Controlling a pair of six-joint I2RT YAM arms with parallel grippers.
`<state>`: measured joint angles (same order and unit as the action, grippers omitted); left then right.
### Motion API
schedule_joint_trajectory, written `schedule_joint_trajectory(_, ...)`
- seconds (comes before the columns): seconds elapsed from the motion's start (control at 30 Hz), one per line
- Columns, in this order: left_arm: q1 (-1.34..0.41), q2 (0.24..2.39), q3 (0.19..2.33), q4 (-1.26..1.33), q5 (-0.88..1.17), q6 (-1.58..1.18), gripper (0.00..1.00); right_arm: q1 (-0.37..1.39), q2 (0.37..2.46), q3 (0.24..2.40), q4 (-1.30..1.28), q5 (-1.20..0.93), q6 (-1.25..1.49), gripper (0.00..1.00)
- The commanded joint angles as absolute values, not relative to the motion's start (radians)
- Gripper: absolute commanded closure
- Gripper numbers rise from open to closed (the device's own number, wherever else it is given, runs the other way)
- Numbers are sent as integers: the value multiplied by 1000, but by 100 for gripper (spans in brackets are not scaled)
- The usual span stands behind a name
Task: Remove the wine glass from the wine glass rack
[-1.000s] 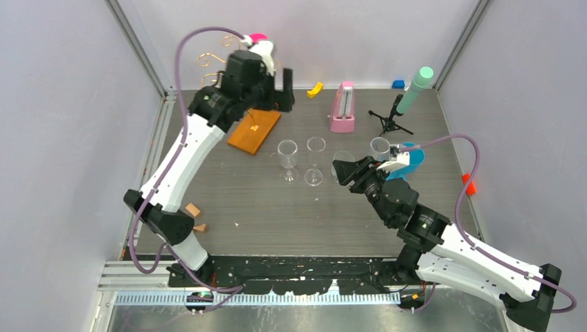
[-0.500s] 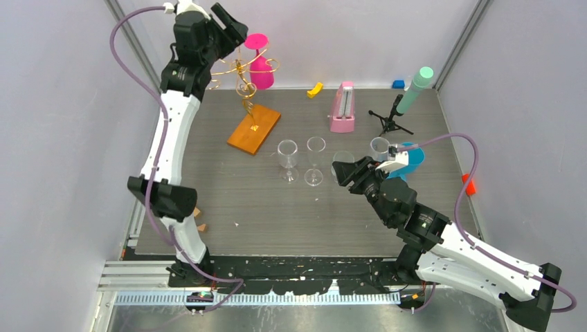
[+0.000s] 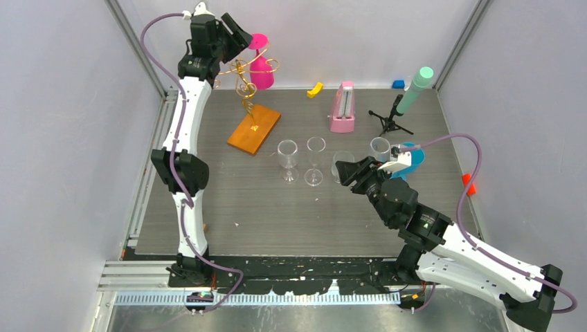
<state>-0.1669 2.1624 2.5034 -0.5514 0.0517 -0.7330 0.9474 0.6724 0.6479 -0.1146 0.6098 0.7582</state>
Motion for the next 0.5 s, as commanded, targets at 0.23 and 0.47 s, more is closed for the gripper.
schedule_joint_trajectory(0.23,-126,2197,2530,-436,222,-897,40,953,688,695,-101,653,756,44)
schedule_joint_trajectory(0.47,-96,2226,2537,-431,278,-1030,45,952,683,690,-101,654,758,44)
